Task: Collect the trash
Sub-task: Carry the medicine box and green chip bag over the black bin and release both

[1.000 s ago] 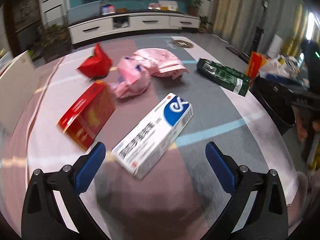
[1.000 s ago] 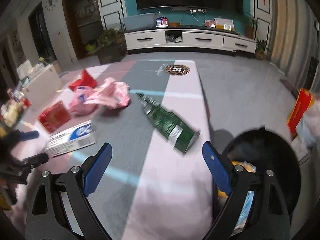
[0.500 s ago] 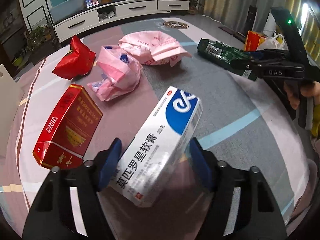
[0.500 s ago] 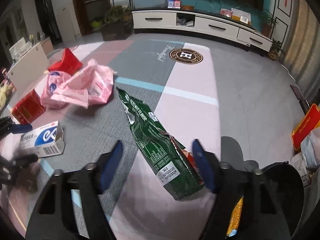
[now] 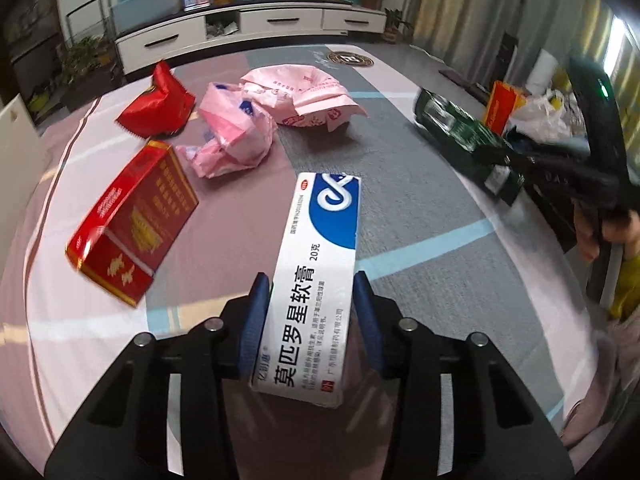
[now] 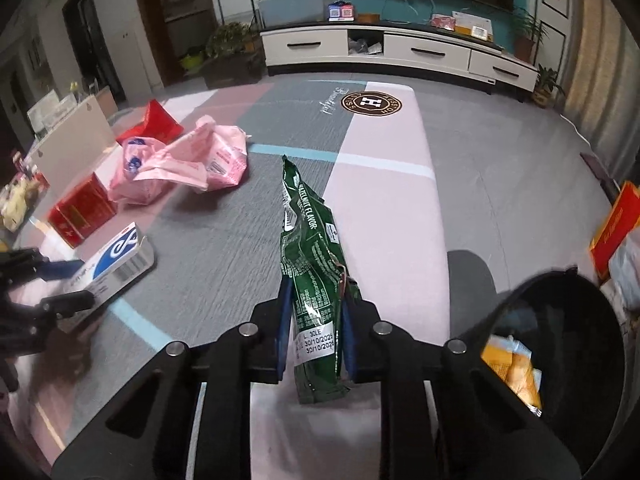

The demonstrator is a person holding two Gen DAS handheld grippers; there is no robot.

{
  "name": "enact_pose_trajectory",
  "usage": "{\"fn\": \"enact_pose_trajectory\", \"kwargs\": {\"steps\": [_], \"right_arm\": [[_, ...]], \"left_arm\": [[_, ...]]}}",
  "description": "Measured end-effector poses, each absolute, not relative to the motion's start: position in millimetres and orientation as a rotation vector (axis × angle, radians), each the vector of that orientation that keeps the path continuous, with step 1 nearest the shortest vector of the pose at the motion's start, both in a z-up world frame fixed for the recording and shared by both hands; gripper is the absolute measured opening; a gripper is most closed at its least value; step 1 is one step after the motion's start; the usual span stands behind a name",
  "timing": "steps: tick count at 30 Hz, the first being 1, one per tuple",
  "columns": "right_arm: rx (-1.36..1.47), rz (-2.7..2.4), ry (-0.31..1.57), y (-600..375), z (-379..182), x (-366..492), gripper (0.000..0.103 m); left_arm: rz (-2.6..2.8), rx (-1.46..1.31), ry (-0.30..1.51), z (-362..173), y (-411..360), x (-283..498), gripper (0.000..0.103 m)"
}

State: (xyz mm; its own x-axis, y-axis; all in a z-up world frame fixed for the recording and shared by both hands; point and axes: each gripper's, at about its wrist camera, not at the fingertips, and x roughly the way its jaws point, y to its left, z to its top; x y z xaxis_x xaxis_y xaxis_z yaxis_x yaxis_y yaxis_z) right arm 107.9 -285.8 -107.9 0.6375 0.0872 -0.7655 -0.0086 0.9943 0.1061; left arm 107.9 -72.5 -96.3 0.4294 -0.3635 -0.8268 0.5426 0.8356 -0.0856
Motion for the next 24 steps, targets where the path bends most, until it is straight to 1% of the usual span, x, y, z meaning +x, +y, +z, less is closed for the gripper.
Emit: {"fn": "enact_pose_trajectory", "kwargs": {"steps": [8, 15, 24], "right_arm": [[0.201, 0.031, 0.845, -283.7, -96.4, 67.5, 0.021], [0.309, 0.049, 0.847, -272.9, -90.1, 32.0, 0.021], [0.350, 0.128, 0.842, -240.4, -82.0, -7.6, 0.022]], "left_arm": [[-0.491, 0.089, 0.944, -82.3, -62.6, 81.4, 0.043], [-0.429, 0.058, 0.896, -63.9, -60.7, 51.4, 0.044], [-0.399, -0.029, 0.881, -51.1, -49.4, 19.6, 0.045]]}}
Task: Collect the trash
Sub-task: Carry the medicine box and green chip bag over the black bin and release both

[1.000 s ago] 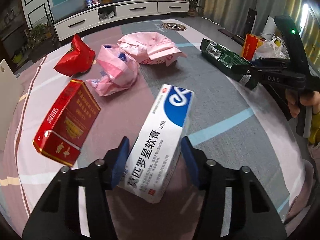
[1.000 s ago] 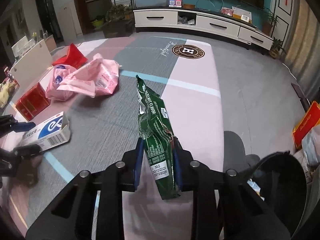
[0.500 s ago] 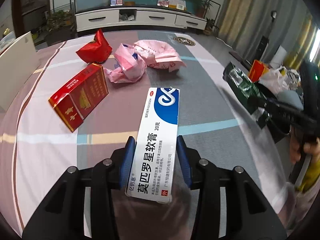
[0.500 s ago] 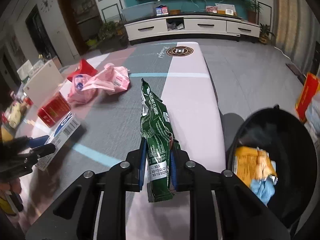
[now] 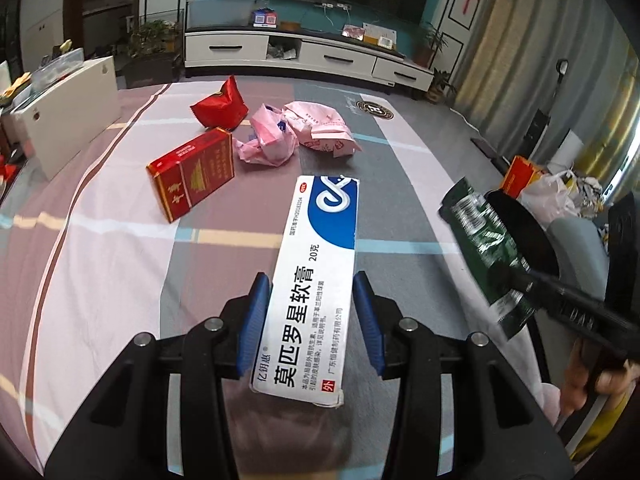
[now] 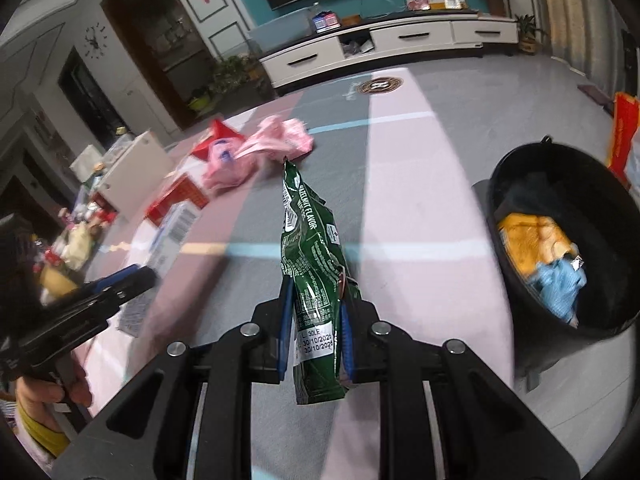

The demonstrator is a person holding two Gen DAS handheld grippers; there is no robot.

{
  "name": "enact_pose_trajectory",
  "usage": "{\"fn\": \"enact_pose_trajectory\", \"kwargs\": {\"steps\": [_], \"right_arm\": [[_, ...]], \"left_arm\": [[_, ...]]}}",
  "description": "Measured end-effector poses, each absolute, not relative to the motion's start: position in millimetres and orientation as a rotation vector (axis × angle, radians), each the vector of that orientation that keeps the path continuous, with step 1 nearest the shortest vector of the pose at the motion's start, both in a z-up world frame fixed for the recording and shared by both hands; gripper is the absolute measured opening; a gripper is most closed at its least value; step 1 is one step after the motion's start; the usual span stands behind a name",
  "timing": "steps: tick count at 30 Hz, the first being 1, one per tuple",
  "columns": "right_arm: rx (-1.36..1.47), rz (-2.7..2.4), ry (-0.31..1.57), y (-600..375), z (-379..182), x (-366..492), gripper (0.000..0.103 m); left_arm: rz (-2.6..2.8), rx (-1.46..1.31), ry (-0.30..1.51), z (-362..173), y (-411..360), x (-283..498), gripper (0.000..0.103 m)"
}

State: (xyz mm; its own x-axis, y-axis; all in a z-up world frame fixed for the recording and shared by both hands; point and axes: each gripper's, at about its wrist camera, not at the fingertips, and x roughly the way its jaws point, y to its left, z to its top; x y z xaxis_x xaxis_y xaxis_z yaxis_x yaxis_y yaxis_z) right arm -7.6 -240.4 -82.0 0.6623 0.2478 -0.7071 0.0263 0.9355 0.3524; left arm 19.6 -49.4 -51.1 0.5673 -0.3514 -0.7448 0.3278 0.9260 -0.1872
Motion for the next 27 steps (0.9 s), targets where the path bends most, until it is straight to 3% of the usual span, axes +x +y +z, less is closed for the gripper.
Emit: {"fn": "enact_pose_trajectory", "kwargs": {"steps": [11, 12, 13, 14, 18, 19, 20, 21, 22, 27], "right_arm": [[0.296, 0.170, 0.794, -217.6, -60.6, -28.0, 0.022], [0.295, 0.171, 0.791, -217.5, -59.5, -29.4, 0.022], [0.295, 0.171, 0.788, -217.2, -58.2, -30.9, 0.022], [0.296, 0.171, 0.786, -217.4, -57.8, -31.7, 0.022], [0.296, 0.168, 0.782, -218.0, -56.5, -35.4, 0.021], [0.298, 0.166, 0.781, -218.6, -56.7, -36.1, 0.022], [0.300, 0.164, 0.781, -219.2, -56.7, -36.8, 0.022], [0.303, 0.161, 0.782, -220.1, -57.0, -37.3, 0.022], [0.305, 0.159, 0.780, -220.6, -56.7, -37.8, 0.022], [0.322, 0.157, 0.781, -224.5, -58.2, -37.2, 0.022]], "left_arm": [[-0.397, -0.029, 0.840, -33.5, -44.0, -12.1, 0.045], [-0.397, -0.027, 0.834, -32.3, -44.4, -13.8, 0.027], [-0.399, -0.025, 0.834, -31.9, -44.4, -14.5, 0.017], [-0.403, -0.024, 0.836, -32.1, -44.7, -14.9, 0.013], [-0.413, -0.031, 0.873, -41.6, -44.7, -13.3, 0.013], [-0.421, -0.043, 0.892, -45.6, -43.6, -12.2, 0.016], [-0.416, -0.050, 0.902, -49.2, -42.1, -11.6, 0.027], [-0.410, -0.058, 0.913, -52.8, -39.8, -11.2, 0.045], [-0.419, -0.060, 0.925, -55.6, -38.5, -10.7, 0.052], [-0.427, -0.015, 0.995, -78.8, -43.7, -16.2, 0.055]]}}
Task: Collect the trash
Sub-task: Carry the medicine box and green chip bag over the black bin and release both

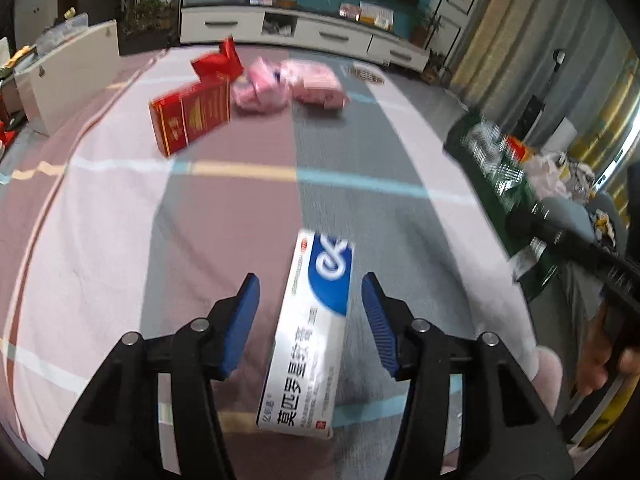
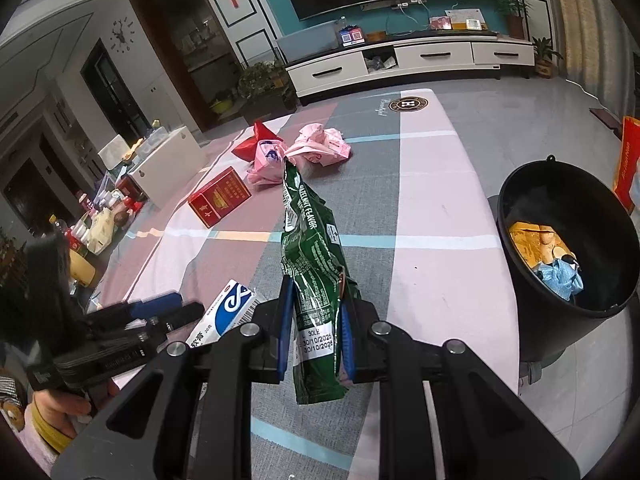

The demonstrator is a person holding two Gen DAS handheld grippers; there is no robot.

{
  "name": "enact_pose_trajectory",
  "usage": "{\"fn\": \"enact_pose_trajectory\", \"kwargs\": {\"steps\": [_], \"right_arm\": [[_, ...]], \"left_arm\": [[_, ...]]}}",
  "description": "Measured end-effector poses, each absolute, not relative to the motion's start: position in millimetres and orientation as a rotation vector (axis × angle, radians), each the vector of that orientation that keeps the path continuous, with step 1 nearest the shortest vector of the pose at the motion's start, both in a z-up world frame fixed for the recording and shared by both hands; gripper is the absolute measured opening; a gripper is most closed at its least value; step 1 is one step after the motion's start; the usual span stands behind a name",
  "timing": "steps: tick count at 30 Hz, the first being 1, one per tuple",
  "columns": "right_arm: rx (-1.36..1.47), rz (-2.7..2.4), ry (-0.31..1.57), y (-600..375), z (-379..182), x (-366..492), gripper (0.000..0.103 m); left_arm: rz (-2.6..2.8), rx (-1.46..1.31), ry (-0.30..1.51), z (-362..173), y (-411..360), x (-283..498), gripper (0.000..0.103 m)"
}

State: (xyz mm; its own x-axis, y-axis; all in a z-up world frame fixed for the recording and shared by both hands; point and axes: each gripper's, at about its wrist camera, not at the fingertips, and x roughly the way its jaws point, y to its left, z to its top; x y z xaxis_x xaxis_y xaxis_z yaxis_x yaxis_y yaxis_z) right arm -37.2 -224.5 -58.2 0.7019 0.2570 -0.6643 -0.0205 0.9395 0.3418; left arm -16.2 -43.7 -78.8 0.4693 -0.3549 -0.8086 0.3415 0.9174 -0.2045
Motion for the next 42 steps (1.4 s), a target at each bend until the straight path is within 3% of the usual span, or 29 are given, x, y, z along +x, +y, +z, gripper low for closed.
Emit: {"fn": "enact_pose_trajectory", "kwargs": {"steps": [5, 8, 27, 42], "right_arm": [[0.322, 0.161, 0.779, -225.5, -58.0, -38.0, 0.022], [0.328, 0.155, 0.777, -227.3, -58.1, -38.1, 0.022], [0.365, 0.116, 0.713, -251.1, -48.1, -54.7, 0.022], [0.403, 0.087, 0.679, -275.0, -46.2, -64.6, 0.022]], "left_arm": [[-0.430, 0.034, 1.069, -103.7, -53.0, -18.8, 0.055], [-0.427, 0.075, 1.061, -106.3, -59.1, -22.4, 0.039], [-0.472, 0.088, 0.814, -23.0, -99.9, -19.2, 0.039], [-0.507, 0.135, 0.784, -7.3, -131.8, -24.7, 0.039]]}}
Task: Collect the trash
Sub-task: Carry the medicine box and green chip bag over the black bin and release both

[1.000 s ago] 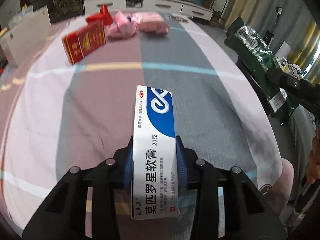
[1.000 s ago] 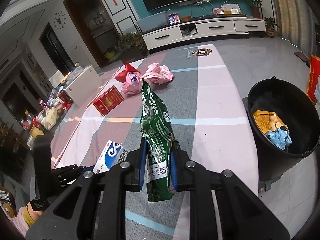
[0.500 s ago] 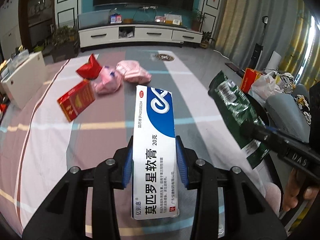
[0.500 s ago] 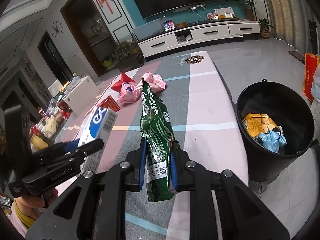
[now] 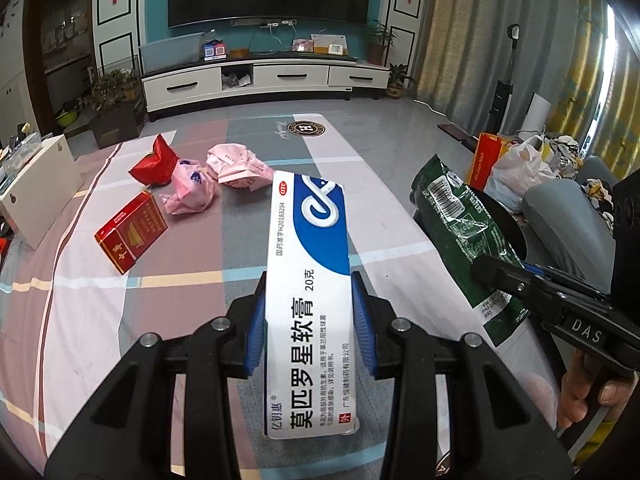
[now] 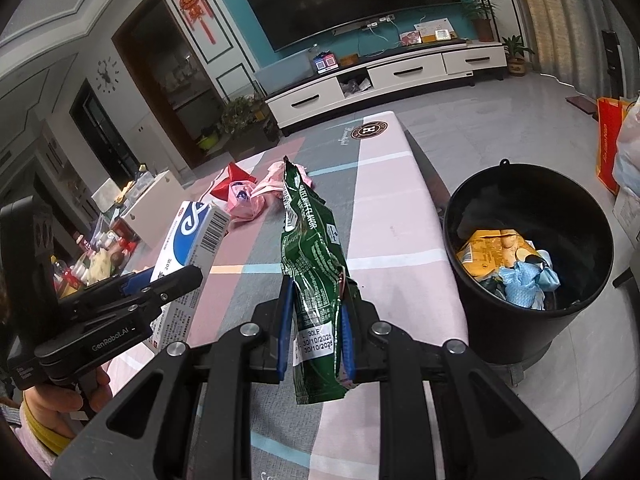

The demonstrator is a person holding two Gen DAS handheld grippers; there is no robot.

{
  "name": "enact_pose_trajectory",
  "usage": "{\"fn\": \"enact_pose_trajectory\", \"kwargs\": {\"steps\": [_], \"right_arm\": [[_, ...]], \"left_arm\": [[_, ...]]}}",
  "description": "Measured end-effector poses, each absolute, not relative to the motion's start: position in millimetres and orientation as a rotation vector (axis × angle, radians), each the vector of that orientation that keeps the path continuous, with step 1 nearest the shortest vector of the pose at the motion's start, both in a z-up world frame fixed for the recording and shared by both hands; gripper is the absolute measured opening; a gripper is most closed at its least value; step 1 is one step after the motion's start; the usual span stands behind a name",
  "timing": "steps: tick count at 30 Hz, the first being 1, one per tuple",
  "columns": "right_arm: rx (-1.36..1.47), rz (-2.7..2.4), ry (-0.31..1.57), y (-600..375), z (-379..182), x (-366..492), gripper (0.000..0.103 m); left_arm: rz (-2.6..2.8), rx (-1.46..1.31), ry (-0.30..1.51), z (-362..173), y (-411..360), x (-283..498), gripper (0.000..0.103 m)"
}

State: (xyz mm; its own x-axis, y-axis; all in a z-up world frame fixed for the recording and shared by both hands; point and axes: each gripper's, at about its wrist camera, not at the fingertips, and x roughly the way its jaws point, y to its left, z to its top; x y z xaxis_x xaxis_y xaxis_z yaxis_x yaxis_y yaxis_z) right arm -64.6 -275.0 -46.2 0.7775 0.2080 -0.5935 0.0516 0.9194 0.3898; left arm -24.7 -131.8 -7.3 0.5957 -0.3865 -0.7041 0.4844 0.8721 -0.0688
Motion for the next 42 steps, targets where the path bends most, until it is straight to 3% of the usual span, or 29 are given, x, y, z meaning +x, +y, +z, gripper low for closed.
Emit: {"fn": "enact_pose_trajectory", "kwargs": {"steps": [42], "right_arm": [[0.537, -0.017, 0.611, -347.8, -56.5, -91.3, 0.022]], "left_arm": [[-0.650, 0.261, 0.767, -3.4, -224.3, -27.3, 0.039]]}}
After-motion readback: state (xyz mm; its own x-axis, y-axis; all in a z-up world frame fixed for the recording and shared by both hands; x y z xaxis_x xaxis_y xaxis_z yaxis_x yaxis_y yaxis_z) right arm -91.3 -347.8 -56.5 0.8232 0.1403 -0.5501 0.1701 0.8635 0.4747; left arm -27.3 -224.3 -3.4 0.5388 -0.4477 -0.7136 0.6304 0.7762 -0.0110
